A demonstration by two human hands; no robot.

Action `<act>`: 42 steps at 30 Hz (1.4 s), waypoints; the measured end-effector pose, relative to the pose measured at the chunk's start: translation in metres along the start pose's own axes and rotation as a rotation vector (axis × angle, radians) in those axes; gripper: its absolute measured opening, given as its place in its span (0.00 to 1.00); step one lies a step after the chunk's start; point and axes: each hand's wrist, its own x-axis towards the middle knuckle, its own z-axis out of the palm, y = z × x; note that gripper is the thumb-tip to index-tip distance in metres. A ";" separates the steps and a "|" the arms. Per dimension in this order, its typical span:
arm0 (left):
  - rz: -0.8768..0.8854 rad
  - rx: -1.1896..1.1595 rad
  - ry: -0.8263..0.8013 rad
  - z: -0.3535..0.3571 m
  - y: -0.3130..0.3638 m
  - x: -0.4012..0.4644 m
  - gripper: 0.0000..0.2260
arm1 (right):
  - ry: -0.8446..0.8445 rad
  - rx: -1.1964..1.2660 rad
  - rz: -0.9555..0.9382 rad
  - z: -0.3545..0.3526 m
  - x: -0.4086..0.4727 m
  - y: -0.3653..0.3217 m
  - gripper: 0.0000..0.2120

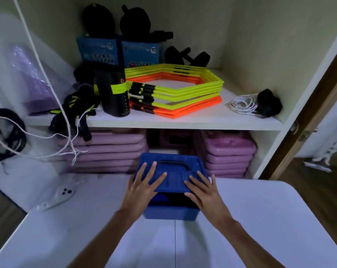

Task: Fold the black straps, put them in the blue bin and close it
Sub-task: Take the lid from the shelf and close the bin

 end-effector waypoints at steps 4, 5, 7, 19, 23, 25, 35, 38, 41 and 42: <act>0.012 0.002 -0.115 0.045 0.002 -0.006 0.37 | -0.121 0.021 0.024 0.031 -0.025 0.009 0.23; 0.025 -0.020 -0.116 0.054 0.001 -0.010 0.35 | -0.140 0.035 0.030 0.034 -0.029 0.008 0.23; 0.031 -0.094 -0.083 0.066 -0.002 -0.018 0.27 | -0.175 0.061 0.062 0.036 -0.035 0.005 0.23; 0.034 -0.292 -0.078 0.055 -0.011 -0.004 0.28 | -0.299 -0.013 0.395 0.031 -0.005 -0.005 0.26; -0.018 -0.301 -0.180 0.068 0.000 0.006 0.35 | -0.583 -0.007 0.481 0.041 -0.001 -0.011 0.35; -0.048 -0.265 -0.213 0.077 0.004 -0.001 0.35 | -0.631 -0.041 0.449 0.043 -0.005 -0.013 0.37; -0.085 -0.239 -0.170 0.077 0.009 -0.007 0.29 | -0.602 -0.025 0.401 0.043 -0.007 -0.009 0.39; -0.084 -0.241 -0.173 0.079 0.009 -0.001 0.29 | -0.586 0.008 0.445 0.044 -0.004 -0.005 0.38; -0.091 -0.264 -0.168 0.079 0.009 0.004 0.30 | -0.590 0.008 0.450 0.045 -0.001 -0.001 0.37; -0.095 -0.271 -0.163 0.080 0.008 0.002 0.29 | -0.592 0.006 0.442 0.045 -0.001 -0.002 0.37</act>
